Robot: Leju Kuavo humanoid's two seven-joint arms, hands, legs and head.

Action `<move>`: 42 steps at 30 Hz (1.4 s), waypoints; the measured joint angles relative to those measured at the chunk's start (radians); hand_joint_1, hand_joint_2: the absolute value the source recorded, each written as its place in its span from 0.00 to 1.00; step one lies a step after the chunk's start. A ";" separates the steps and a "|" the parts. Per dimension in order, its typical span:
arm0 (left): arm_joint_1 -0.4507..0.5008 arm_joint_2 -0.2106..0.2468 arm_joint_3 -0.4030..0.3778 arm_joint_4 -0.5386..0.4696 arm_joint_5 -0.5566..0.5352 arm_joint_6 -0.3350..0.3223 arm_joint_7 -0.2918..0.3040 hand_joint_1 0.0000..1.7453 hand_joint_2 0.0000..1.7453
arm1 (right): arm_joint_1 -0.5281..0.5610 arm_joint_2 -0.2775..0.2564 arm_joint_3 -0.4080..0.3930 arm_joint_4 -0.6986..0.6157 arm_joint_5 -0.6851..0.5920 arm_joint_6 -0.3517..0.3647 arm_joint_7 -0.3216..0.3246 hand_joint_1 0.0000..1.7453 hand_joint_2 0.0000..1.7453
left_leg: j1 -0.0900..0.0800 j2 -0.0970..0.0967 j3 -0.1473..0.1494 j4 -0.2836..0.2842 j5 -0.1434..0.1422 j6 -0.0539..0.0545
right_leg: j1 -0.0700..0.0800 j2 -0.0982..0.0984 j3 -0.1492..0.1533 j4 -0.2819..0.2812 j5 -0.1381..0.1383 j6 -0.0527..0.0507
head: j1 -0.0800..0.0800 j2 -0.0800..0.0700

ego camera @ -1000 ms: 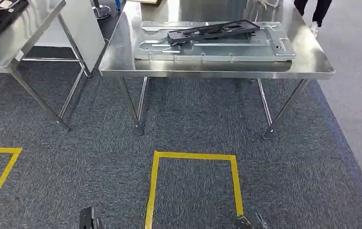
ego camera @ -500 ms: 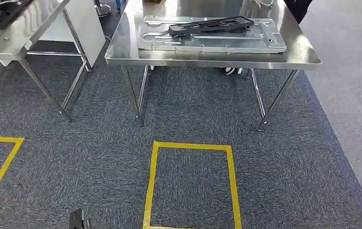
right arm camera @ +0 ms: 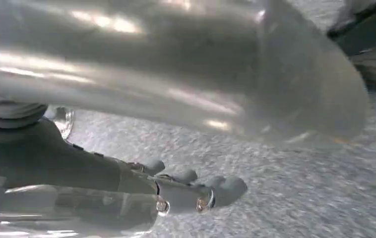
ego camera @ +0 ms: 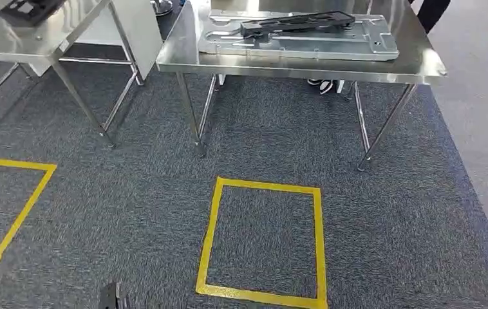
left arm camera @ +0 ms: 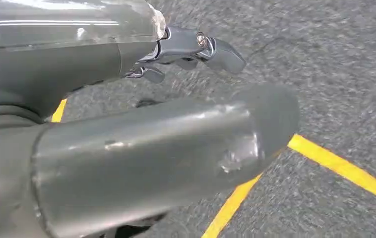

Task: Take the parts from the cabinet and place them on the table.

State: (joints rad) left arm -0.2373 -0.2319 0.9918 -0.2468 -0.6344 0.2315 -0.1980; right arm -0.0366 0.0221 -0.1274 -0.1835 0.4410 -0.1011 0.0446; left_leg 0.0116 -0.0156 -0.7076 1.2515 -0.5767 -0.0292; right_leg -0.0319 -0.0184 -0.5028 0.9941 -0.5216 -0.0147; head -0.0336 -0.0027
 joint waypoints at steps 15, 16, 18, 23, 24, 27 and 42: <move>-0.003 0.016 -0.024 0.000 0.016 -0.014 0.026 0.00 0.00 | -0.005 0.005 0.001 0.003 0.017 0.067 0.051 0.00 0.00 | -0.010 0.020 0.159 -0.258 0.115 0.075 | 0.009 0.010 -0.106 0.215 -0.118 0.042 | 0.000 0.000; 0.000 0.016 -0.024 0.000 0.016 -0.014 0.026 0.00 0.00 | -0.004 0.009 0.001 0.003 0.018 0.064 0.051 0.00 0.00 | -0.012 0.009 0.154 -0.257 0.117 0.076 | 0.009 0.012 -0.140 0.284 -0.141 0.043 | 0.000 0.000; 0.006 0.018 -0.024 0.000 0.018 -0.014 0.026 0.00 0.00 | -0.003 0.013 0.002 0.003 0.023 0.064 0.051 0.00 0.00 | -0.014 -0.017 0.152 -0.254 0.119 0.073 | 0.009 0.013 -0.143 0.286 -0.104 0.042 | 0.000 0.000; 0.002 0.017 -0.024 0.000 0.026 -0.014 0.026 0.00 0.00 | 0.001 0.015 0.003 0.004 0.027 0.062 0.050 0.00 0.00 | -0.016 -0.071 0.135 -0.236 0.121 0.055 | 0.009 0.089 -0.031 0.017 0.015 0.024 | 0.000 0.000; 0.003 0.018 -0.025 0.000 0.027 -0.014 0.026 0.00 0.00 | -0.002 0.015 0.004 0.004 0.027 0.062 0.050 0.00 0.00 | -0.012 -0.078 0.131 -0.238 0.124 0.048 | 0.013 0.083 -0.033 0.016 0.016 0.022 | 0.000 0.000; 0.010 0.025 -0.025 0.000 0.027 -0.016 0.028 0.00 0.00 | -0.005 0.015 0.006 0.004 0.029 0.066 0.050 0.00 0.00 | -0.011 -0.083 0.125 -0.229 0.122 0.033 | 0.002 0.046 -0.023 -0.005 0.029 0.008 | 0.000 0.000; 0.011 0.041 -0.032 -0.001 0.041 -0.019 0.039 0.00 0.00 | -0.009 0.010 0.011 0.005 0.045 0.079 0.054 0.00 0.00 | -0.003 0.051 0.134 -0.222 0.106 0.045 | 0.005 -0.117 -0.009 0.019 -0.008 0.052 | 0.000 0.000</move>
State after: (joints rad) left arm -0.2260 -0.1907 0.9594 -0.2476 -0.5932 0.2129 -0.1591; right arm -0.0458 0.0320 -0.1163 -0.1789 0.4856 -0.0217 0.0988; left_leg 0.0089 0.0354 -0.5739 1.0300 -0.4707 0.0162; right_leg -0.0264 -0.1352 -0.5113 1.0135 -0.5299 0.0378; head -0.0336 -0.0027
